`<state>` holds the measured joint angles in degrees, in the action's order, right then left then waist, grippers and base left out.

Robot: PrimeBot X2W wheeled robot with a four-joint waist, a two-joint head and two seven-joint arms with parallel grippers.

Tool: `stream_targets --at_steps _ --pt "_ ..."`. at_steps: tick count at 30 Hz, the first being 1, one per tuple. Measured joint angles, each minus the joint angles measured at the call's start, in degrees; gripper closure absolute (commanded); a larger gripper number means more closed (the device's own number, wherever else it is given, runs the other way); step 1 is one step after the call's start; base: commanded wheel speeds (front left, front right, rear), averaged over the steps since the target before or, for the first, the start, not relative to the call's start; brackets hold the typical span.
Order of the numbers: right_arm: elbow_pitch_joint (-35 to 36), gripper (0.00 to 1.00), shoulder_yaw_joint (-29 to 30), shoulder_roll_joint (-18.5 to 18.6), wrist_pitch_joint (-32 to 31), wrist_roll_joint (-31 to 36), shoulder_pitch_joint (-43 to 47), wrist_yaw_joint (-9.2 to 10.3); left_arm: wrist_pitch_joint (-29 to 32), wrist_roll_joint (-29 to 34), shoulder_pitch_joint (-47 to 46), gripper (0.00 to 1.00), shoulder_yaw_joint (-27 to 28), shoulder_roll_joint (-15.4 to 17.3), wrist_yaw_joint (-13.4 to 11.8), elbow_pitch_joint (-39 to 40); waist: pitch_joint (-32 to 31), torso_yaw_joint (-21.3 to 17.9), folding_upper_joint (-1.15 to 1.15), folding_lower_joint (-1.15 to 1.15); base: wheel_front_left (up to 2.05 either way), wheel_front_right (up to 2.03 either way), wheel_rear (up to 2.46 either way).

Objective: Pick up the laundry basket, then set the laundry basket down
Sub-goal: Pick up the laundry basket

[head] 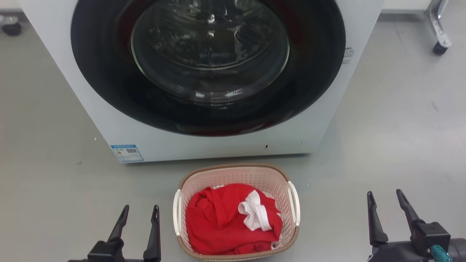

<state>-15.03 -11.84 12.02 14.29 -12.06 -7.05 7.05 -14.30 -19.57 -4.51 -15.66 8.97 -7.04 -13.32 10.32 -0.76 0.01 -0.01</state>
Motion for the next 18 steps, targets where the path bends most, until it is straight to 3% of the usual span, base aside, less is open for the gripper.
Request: stream_targets --at_steps 18 --pt "0.4 0.0 0.1 -1.2 0.0 0.6 -5.7 0.0 0.0 0.0 -7.9 0.0 0.3 -0.4 0.6 0.3 13.7 -0.6 0.0 0.0 0.0 0.0 0.0"
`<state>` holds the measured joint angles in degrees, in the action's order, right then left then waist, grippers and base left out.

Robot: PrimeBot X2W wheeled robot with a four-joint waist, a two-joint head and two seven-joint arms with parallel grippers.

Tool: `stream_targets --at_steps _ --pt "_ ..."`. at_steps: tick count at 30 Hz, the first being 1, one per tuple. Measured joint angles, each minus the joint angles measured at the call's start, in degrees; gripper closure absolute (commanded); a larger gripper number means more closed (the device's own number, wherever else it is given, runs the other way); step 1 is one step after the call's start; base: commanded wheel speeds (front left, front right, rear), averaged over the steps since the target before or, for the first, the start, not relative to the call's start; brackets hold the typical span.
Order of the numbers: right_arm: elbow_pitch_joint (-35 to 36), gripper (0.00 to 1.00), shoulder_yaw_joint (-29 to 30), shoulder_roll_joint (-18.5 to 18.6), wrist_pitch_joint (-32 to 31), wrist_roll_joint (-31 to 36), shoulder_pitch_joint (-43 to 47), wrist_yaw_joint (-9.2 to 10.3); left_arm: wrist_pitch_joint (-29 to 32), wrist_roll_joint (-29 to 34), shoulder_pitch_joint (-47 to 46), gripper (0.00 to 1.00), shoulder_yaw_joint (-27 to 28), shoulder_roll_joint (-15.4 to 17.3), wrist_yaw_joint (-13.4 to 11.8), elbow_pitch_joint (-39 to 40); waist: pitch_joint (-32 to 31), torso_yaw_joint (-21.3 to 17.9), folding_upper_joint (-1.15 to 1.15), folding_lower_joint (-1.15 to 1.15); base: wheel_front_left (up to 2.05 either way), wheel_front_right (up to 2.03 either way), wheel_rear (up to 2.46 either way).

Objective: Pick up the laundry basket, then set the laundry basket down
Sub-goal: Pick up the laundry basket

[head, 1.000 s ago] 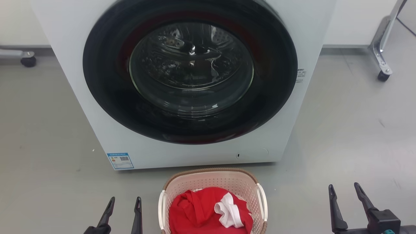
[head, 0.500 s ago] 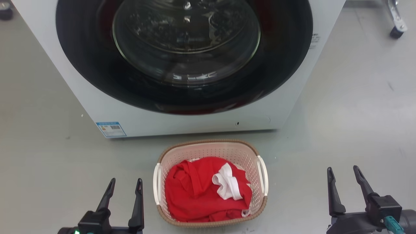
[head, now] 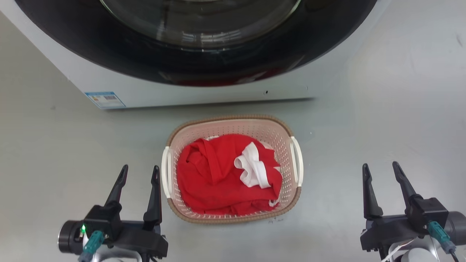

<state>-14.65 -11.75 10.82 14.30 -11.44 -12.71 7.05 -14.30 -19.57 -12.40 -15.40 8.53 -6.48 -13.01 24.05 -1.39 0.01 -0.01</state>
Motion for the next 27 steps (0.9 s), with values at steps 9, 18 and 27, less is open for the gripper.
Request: stream_targets --at_steps 9,18,27 --pt "0.0 0.0 -0.2 -0.5 0.0 0.4 -3.5 0.0 0.1 -0.1 -5.6 0.0 0.1 -0.9 1.0 -1.2 7.6 -0.3 0.0 0.0 0.0 0.0 0.0" --pt "-2.1 0.0 -1.0 -1.5 0.4 0.5 -8.2 -0.52 0.9 -0.1 -10.9 0.0 -0.1 -0.9 2.0 -5.1 14.8 -0.5 0.0 0.0 0.0 0.0 0.0" --pt "-8.0 0.0 -2.7 -3.1 0.4 0.6 -13.1 -1.97 2.5 -0.6 -17.0 0.0 -0.4 -1.4 3.5 -13.3 20.8 -0.2 0.0 0.0 0.0 0.0 0.0"
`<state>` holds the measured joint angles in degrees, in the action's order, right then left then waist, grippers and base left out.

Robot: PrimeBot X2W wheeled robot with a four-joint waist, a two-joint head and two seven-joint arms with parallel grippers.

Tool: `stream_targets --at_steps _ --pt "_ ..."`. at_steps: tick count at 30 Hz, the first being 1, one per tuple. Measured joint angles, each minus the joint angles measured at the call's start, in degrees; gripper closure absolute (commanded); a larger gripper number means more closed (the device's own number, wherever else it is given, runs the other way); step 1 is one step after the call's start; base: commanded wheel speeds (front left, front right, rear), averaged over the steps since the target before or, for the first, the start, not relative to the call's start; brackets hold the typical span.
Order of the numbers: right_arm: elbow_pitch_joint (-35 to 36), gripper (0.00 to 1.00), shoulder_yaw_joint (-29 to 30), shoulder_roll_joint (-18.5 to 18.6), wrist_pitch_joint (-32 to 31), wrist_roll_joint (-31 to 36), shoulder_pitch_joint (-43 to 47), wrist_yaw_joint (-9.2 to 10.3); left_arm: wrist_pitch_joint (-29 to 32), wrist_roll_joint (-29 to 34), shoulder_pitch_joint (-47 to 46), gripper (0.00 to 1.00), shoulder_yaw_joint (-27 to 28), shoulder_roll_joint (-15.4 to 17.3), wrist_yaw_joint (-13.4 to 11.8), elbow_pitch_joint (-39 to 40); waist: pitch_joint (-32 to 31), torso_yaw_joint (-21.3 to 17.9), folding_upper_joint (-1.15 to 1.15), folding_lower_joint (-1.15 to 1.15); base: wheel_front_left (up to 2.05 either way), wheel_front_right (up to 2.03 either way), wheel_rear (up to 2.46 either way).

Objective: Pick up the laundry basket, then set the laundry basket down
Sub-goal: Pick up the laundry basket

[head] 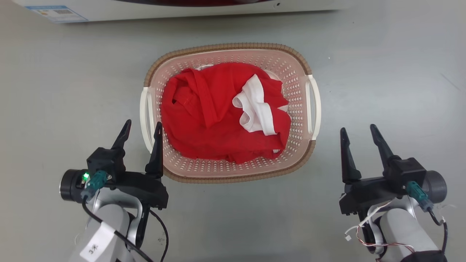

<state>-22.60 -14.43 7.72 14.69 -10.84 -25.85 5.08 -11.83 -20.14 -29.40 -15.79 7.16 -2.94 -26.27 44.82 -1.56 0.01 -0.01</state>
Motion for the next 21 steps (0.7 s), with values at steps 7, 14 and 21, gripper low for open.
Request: stream_targets --at_steps 7,14,21 --pt "-5.9 0.0 -1.0 -1.0 0.0 0.0 -3.6 -1.09 1.6 -1.0 -4.8 0.0 0.2 -0.5 1.5 -6.6 2.1 0.1 0.0 0.0 0.0 0.0 0.0" --pt "-12.3 0.0 -1.9 -2.2 0.0 -0.1 -8.2 -2.05 3.4 -2.1 -9.0 0.0 0.8 -1.0 2.8 -13.0 3.0 0.0 0.0 0.0 0.0 0.0 0.0" --pt "-18.3 0.0 -2.7 -3.3 -1.3 -0.6 -15.1 -2.66 5.9 -4.2 -14.2 0.0 1.9 -1.3 4.0 -18.6 3.8 -0.3 -0.01 0.01 0.0 0.0 0.0"
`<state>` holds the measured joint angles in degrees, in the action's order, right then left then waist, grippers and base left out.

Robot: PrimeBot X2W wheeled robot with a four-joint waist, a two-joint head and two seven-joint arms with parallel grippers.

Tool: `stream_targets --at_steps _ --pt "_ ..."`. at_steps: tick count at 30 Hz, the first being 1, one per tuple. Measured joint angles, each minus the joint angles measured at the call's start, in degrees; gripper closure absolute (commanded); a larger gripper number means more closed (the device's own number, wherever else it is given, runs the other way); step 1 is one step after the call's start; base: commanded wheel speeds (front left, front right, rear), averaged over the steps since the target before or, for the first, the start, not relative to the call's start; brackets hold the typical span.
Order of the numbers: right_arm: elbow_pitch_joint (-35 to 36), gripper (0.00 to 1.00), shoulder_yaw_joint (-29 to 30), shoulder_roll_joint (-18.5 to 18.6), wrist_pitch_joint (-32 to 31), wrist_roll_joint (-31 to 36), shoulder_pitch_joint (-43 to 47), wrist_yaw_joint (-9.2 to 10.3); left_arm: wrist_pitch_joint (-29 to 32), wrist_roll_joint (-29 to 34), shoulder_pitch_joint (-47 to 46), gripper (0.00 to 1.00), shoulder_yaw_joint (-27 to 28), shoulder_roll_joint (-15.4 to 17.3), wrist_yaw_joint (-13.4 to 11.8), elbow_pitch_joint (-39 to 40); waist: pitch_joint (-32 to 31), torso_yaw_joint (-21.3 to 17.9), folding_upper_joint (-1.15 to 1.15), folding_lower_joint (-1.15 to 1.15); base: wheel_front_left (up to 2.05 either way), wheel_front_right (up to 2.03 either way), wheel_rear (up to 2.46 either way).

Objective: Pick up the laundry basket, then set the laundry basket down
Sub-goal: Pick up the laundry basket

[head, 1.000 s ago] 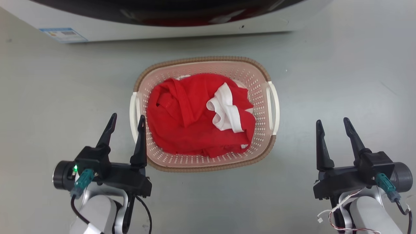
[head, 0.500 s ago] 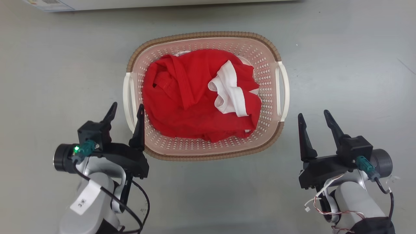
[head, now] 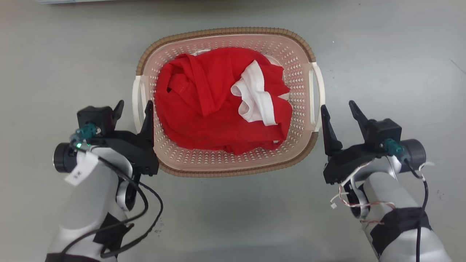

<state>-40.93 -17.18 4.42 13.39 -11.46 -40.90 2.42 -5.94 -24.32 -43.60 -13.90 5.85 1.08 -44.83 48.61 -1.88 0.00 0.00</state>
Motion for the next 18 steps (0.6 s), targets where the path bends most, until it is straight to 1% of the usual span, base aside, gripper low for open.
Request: stream_targets --at_steps 2,6,7,10,14,18 --pt "-1.7 0.0 -0.1 -0.1 -0.6 -0.5 -1.8 -0.43 0.9 -0.4 -1.6 0.0 0.3 0.0 0.4 -1.5 0.4 -0.1 0.0 0.0 0.0 0.0 0.0" --pt "-4.5 0.0 -0.5 -0.3 -1.6 -0.8 -5.3 -0.54 2.9 -1.2 -4.7 0.0 0.6 -0.1 1.5 -4.3 1.4 -0.1 0.0 0.0 0.0 0.0 0.0" --pt "-5.2 0.0 -0.7 -0.4 -1.8 -0.9 -6.1 -0.94 3.4 -1.3 -5.4 0.0 0.6 -0.1 1.6 -5.0 1.7 0.0 0.0 0.0 0.0 0.0 0.0" --pt "-7.3 0.0 -1.3 -0.5 -2.3 -1.3 -8.1 -1.41 4.7 -1.9 -6.9 0.0 0.7 -0.2 2.5 -7.0 2.4 0.0 0.0 0.0 0.0 0.0 0.0" --pt "-10.0 0.0 -1.8 -0.5 -3.6 -2.4 -10.3 -2.02 6.4 -3.0 -8.5 0.0 0.8 -0.4 3.0 -9.6 3.3 0.1 0.0 0.0 0.0 0.0 0.0" --pt "-12.2 0.0 -2.5 -0.5 -4.6 -2.7 -12.5 -3.25 7.9 -3.4 -9.7 0.0 0.9 -0.5 3.5 -12.0 3.9 0.2 0.0 0.0 0.0 0.0 0.0"
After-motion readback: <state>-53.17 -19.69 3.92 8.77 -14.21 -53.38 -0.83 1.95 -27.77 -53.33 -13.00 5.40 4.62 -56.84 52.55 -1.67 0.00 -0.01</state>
